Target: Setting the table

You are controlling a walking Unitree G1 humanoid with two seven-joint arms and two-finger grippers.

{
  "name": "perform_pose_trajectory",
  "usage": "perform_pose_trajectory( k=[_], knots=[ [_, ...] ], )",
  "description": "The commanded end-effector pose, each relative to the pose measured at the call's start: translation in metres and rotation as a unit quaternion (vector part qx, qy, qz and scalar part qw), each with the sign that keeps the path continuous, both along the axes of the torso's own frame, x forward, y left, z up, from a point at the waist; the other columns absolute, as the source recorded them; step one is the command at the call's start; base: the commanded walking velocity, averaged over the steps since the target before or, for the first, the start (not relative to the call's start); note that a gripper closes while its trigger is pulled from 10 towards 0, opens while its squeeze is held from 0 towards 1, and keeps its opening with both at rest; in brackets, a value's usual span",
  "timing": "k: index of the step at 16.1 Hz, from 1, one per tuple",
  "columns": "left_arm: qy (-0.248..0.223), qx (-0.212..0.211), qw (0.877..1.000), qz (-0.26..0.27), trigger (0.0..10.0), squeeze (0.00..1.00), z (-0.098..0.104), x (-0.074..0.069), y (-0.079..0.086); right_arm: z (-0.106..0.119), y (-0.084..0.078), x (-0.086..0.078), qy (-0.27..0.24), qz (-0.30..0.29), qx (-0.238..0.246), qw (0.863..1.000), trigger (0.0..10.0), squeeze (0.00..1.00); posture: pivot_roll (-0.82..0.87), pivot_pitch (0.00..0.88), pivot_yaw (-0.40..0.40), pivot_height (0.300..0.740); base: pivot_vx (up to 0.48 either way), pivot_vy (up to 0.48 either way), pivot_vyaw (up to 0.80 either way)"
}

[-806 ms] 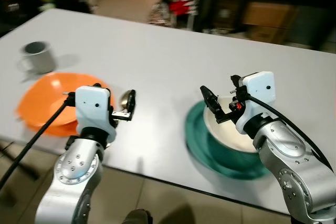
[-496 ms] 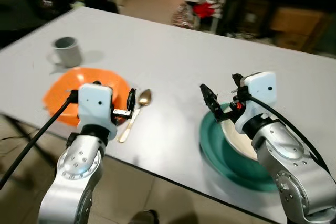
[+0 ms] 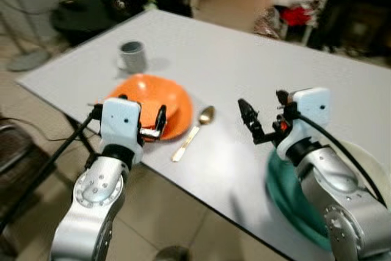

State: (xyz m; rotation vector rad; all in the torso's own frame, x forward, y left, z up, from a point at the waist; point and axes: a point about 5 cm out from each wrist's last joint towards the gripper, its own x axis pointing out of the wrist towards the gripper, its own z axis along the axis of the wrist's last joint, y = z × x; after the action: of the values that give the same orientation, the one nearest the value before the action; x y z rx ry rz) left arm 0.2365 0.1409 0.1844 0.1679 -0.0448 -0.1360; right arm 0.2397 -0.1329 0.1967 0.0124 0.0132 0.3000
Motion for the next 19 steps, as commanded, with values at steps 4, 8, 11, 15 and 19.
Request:
perform_pose_trajectory(
  k=[4, 8, 11, 15, 19],
  knots=[
    [0.012, 0.002, 1.0, 0.017, 10.0, 0.0, -0.004, -0.003, 0.008, -0.002, 0.007, 0.0, 0.011, 0.019, 0.017, 1.0, 10.0, 1.0, 0.04, 0.048, 0.016, 0.74, 0.0, 0.177, 0.8],
    [0.015, 0.005, 1.0, 0.023, 10.0, 0.0, -0.005, -0.003, 0.012, -0.009, 0.01, 0.002, 0.027, 0.005, 0.025, 0.999, 10.0, 1.0, 0.05, 0.047, 0.02, 0.74, 0.0, 0.394, 0.58],
    [0.014, 0.01, 1.0, 0.023, 10.0, 0.0, -0.004, -0.002, 0.015, -0.018, 0.012, 0.004, 0.036, -0.007, -0.024, 0.999, 10.0, 1.0, 0.06, 0.044, 0.023, 0.74, 0.0, 0.406, 0.0],
    [0.015, 0.009, 1.0, 0.02, 10.0, 0.0, -0.004, -0.002, 0.014, -0.023, 0.009, 0.005, 0.045, -0.011, -0.008, 0.999, 10.0, 1.0, 0.06, 0.042, 0.027, 0.74, 0.0, 0.408, 0.0],
    [0.017, 0.012, 1.0, 0.018, 10.0, 0.0, -0.004, -0.003, 0.013, -0.027, 0.011, 0.004, 0.048, 0.007, -0.008, 0.999, 10.0, 1.0, 0.07, 0.042, 0.019, 0.74, 0.0, 0.406, 0.0]
  ],
)
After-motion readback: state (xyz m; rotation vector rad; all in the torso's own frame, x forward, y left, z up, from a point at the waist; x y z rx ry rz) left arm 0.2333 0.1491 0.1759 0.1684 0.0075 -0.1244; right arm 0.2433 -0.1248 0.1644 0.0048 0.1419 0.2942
